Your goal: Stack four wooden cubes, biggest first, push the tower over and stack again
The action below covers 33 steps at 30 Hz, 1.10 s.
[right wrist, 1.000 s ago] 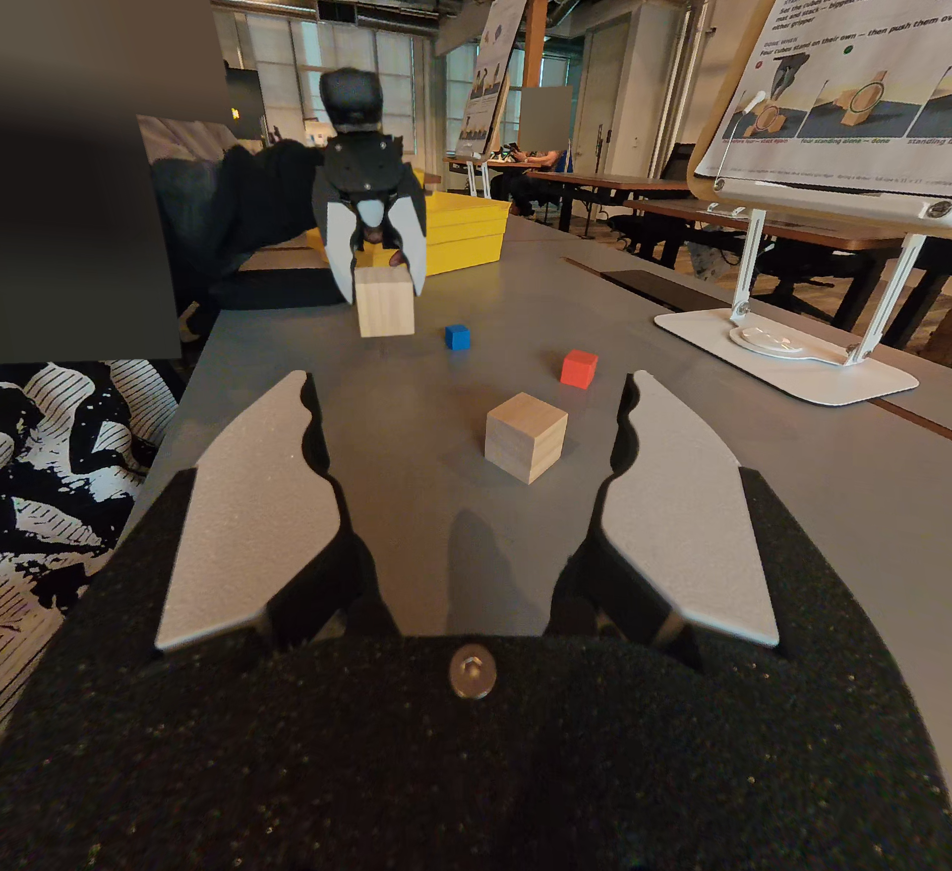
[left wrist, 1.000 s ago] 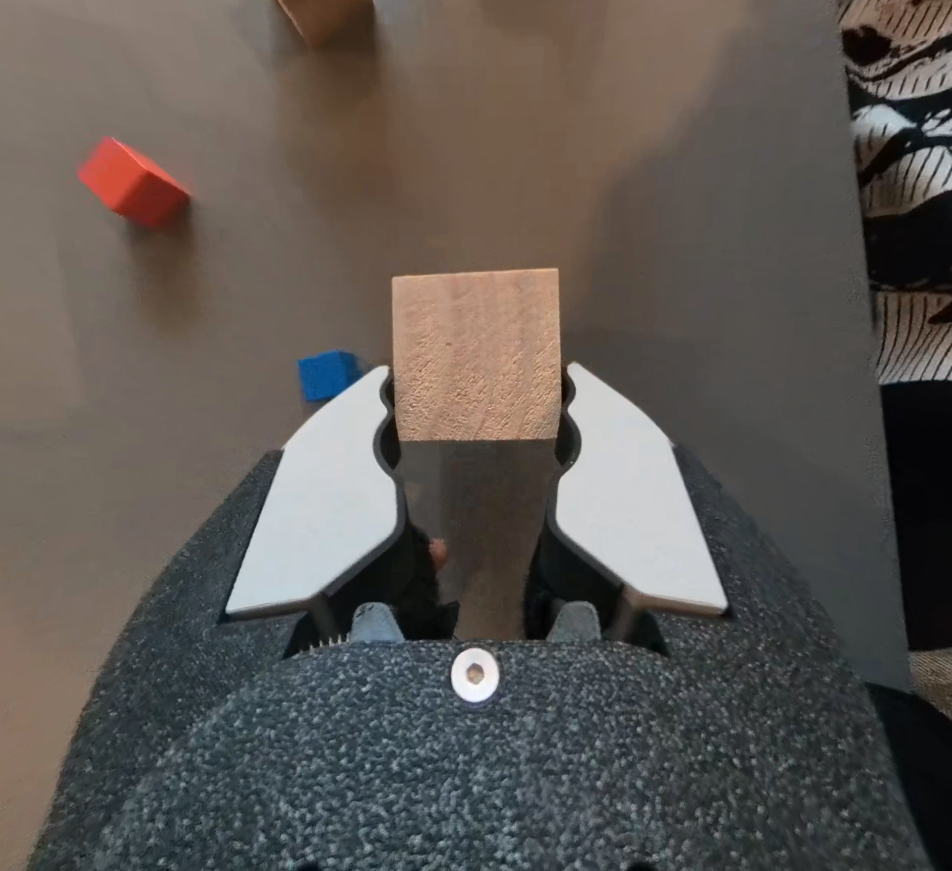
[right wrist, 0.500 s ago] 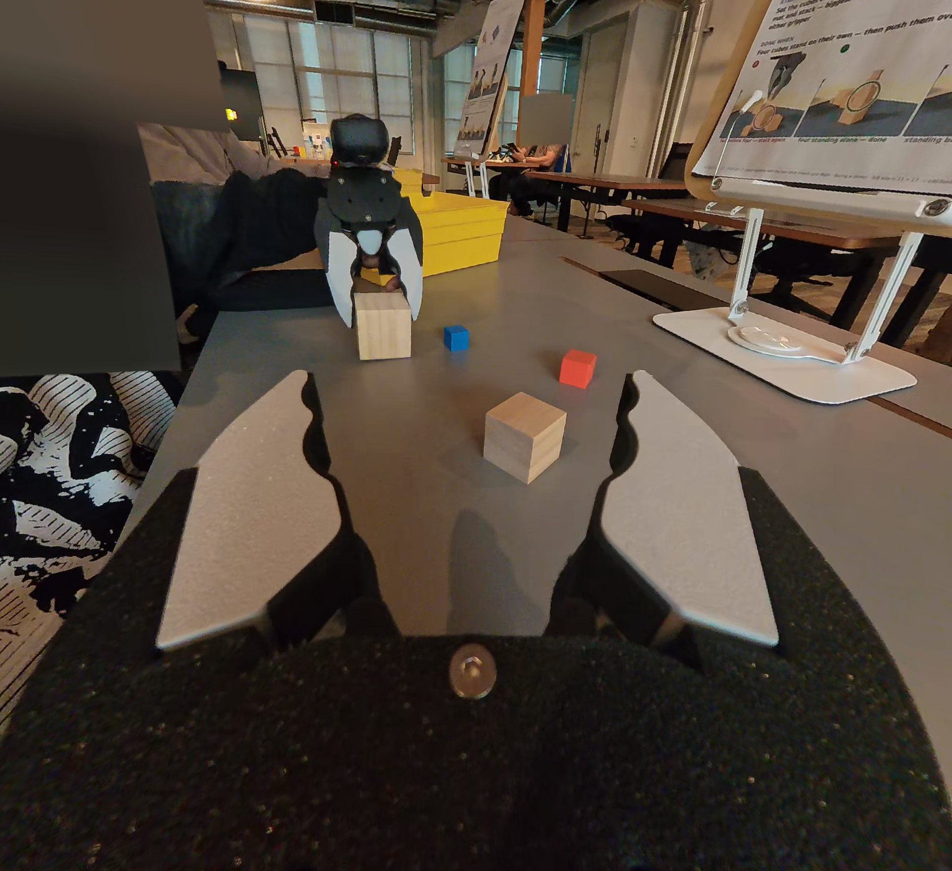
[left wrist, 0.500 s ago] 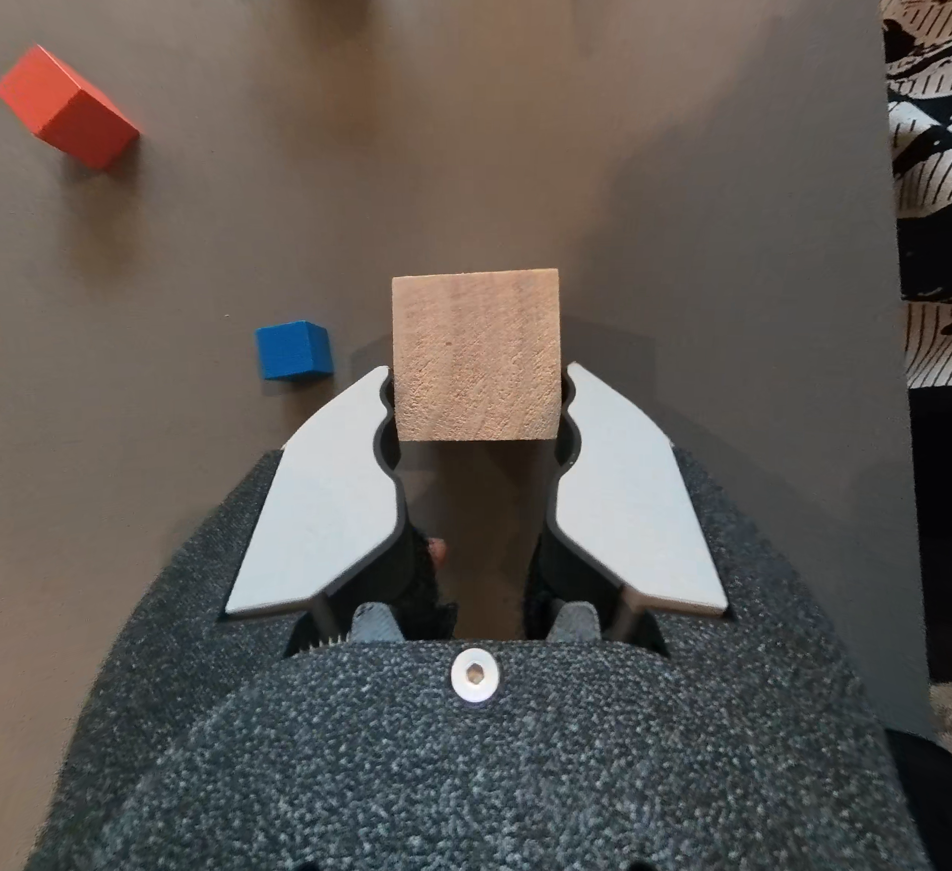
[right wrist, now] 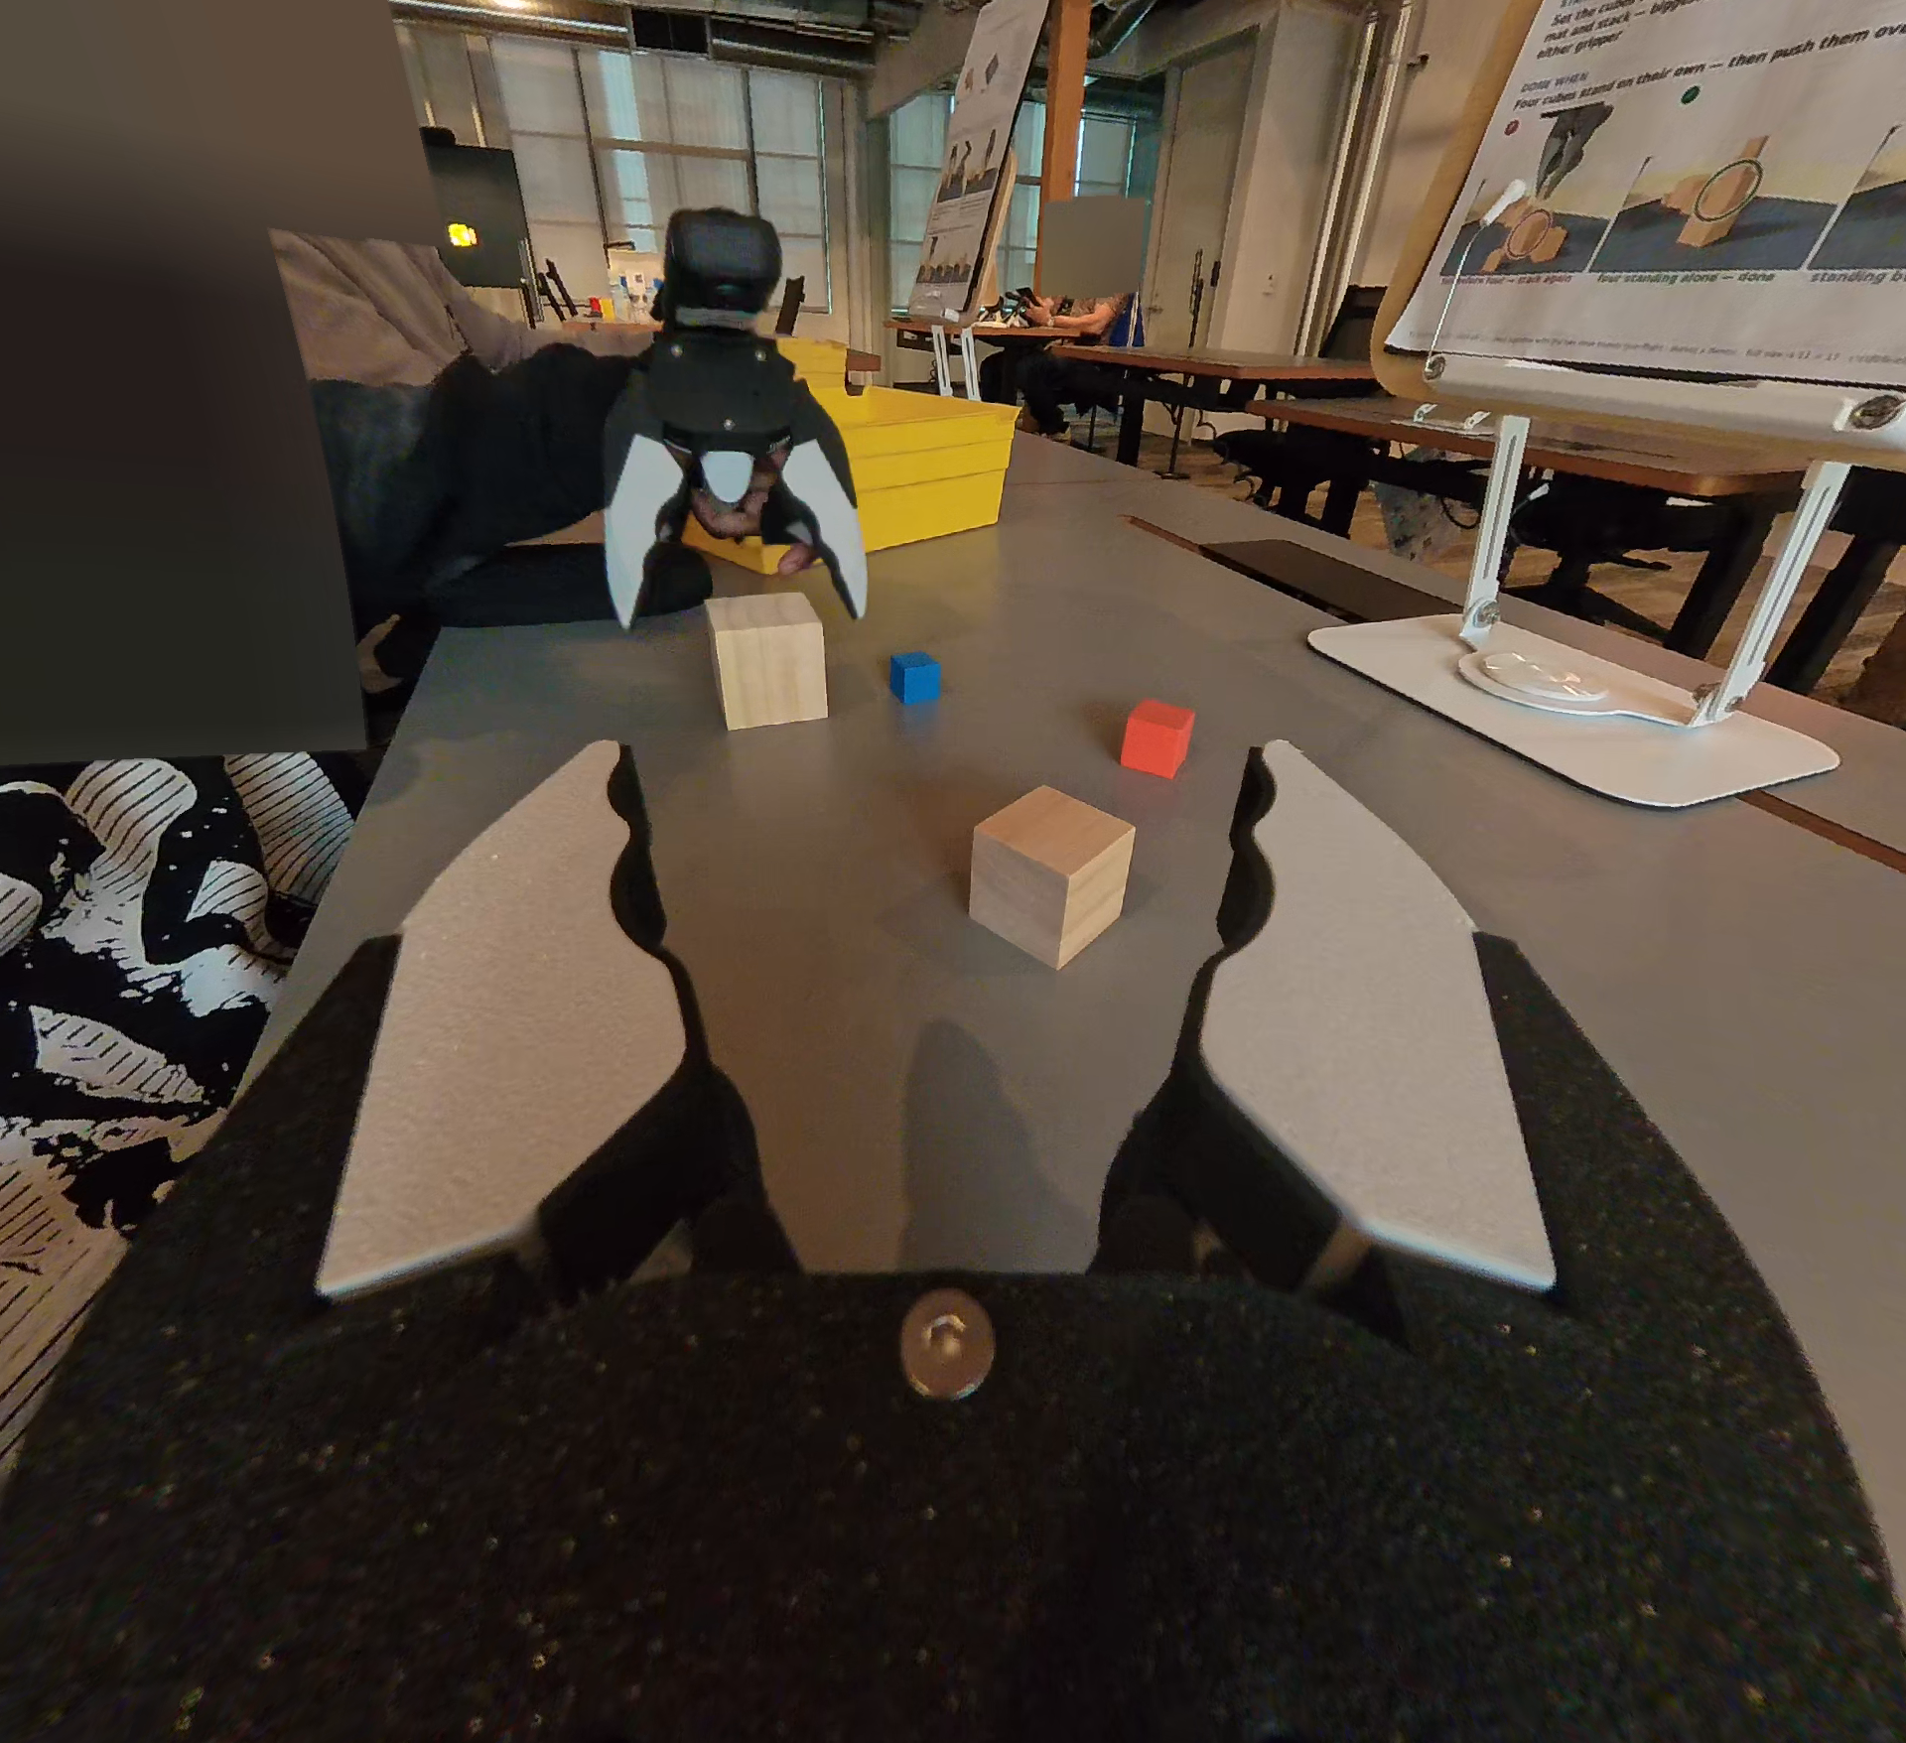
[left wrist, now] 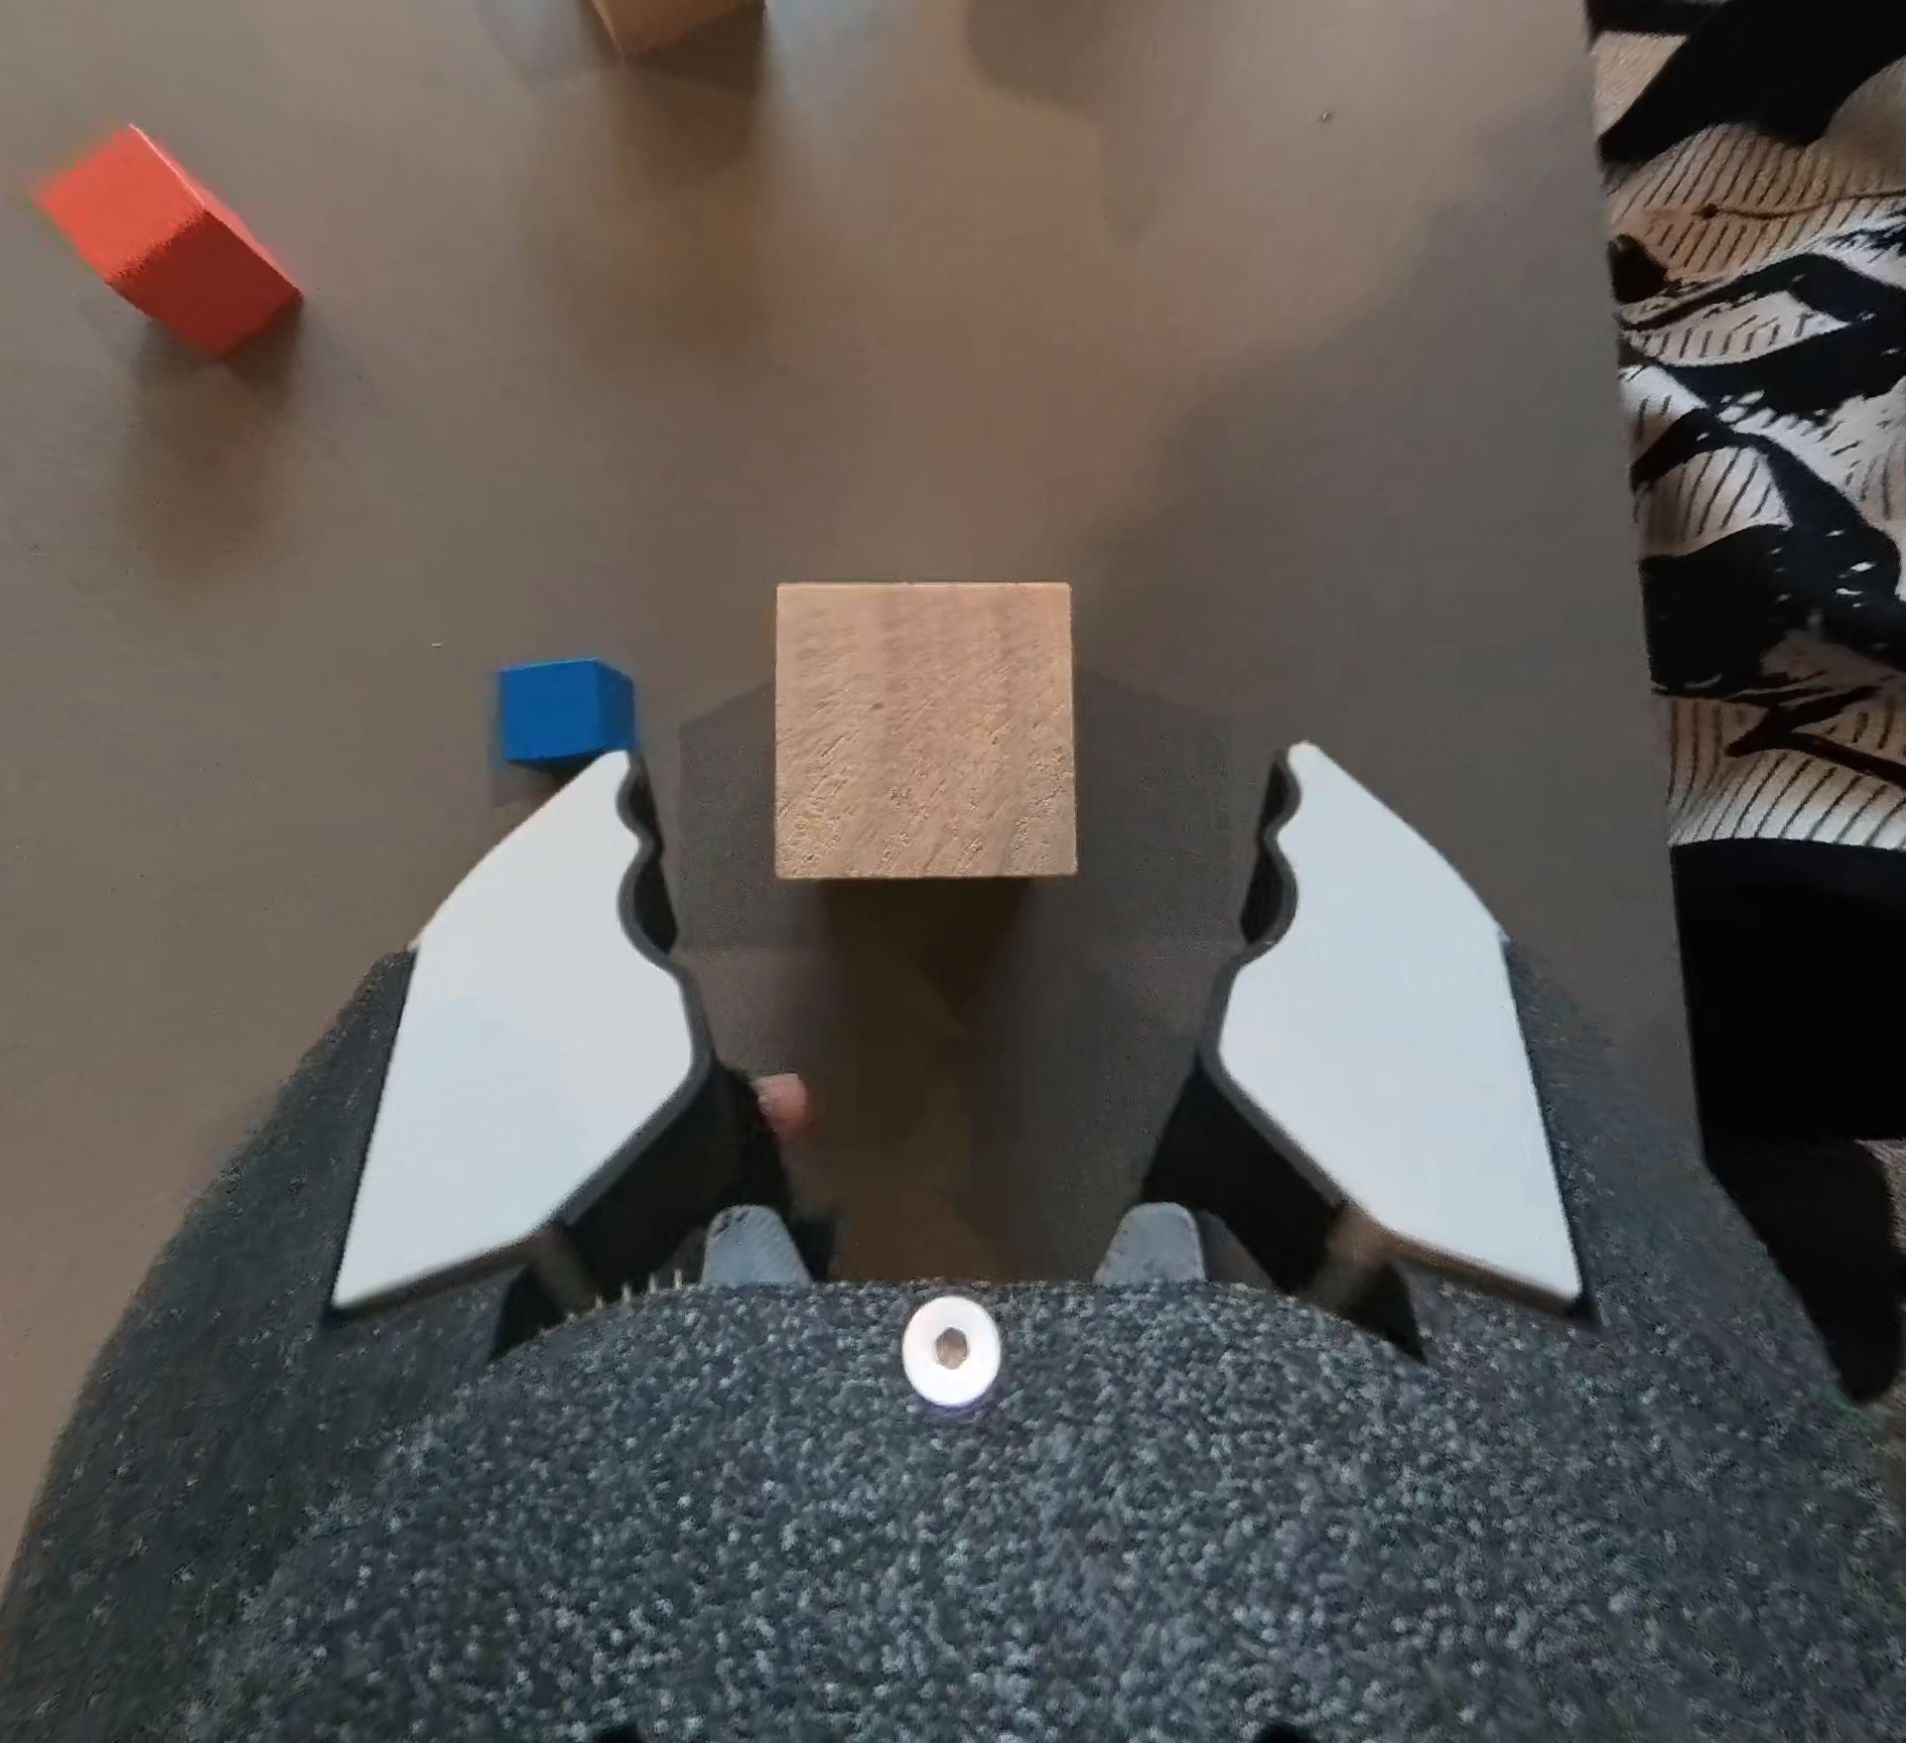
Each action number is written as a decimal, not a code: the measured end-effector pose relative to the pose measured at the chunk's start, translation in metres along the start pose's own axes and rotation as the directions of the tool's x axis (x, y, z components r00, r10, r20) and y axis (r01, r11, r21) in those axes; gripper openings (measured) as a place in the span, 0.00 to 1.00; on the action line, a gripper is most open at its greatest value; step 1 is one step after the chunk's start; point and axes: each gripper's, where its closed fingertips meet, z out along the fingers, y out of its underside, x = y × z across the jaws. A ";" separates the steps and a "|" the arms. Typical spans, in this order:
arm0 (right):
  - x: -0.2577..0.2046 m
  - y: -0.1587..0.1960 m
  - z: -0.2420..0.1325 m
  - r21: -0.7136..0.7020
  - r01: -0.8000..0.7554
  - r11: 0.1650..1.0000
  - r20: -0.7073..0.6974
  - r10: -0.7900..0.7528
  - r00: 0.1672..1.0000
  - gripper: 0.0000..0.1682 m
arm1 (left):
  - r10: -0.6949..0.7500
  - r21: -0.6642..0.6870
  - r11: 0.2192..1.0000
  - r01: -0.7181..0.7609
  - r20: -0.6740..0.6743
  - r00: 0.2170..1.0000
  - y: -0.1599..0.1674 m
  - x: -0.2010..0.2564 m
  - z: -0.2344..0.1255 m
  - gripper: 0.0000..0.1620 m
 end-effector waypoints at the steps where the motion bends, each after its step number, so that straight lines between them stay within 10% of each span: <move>1: 0.000 0.000 0.000 0.000 -0.001 1.000 0.000 0.001 1.000 0.64 | 0.019 0.039 0.999 -0.019 0.007 1.000 -0.004 -0.001 -0.004 0.67; 10: 0.000 0.000 0.000 -0.005 0.000 1.000 0.001 0.000 1.000 0.63 | 0.046 0.755 0.645 -0.120 0.118 0.992 -0.049 -0.024 -0.080 0.59; 33: -0.002 0.002 0.001 -0.023 0.013 1.000 0.002 -0.013 1.000 0.63 | 0.006 0.711 0.694 -0.112 0.150 0.989 -0.025 -0.022 -0.047 0.56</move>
